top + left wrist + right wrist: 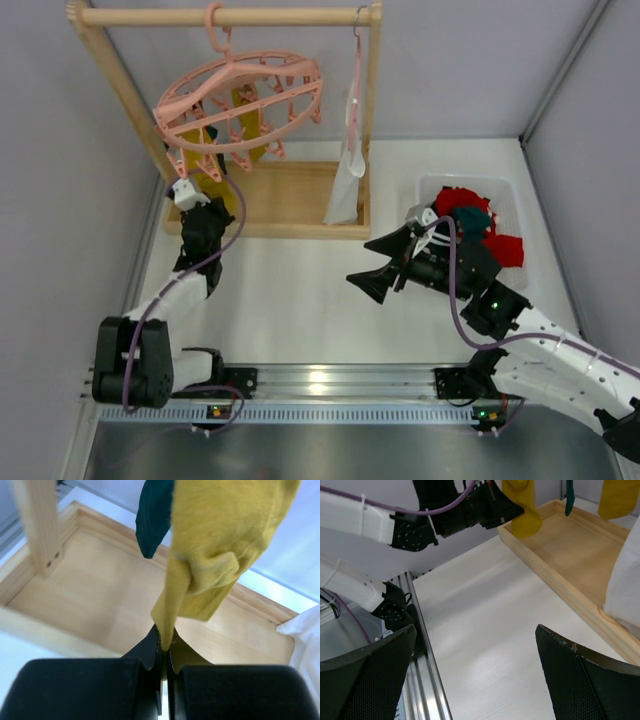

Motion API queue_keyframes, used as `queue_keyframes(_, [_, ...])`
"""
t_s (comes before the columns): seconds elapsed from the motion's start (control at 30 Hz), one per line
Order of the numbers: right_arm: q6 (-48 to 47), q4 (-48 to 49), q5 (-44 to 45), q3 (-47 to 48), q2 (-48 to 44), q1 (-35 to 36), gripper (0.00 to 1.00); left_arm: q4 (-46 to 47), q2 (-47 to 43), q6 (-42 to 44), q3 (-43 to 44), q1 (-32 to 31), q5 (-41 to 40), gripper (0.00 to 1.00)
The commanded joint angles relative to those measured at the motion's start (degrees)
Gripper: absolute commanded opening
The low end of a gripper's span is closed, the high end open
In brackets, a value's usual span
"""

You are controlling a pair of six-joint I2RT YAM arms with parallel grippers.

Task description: Remove the socks clipped to the hanger

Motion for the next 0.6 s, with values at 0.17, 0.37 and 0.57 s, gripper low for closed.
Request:
queue_keyframes(0.17, [4.6,2.61,2.76,2.88,-2.79,0.39,0.99,3.04,-17.03,-5.56,-11.34,-8.87,-13.72,0.0])
queue_keyframes(0.37, [9.25,4.9,7.15,2.18,-4.54,0.39,0.99,2.16,-23.37,-3.19,-14.6,-23.18,-27.68,0.0])
queue_keyframes(0.57, [11.19,3.58,8.83,5.43,-2.97,0.39,0.99,2.08,-16.71,2.77,-9.34,-34.61,-34.81,0.0])
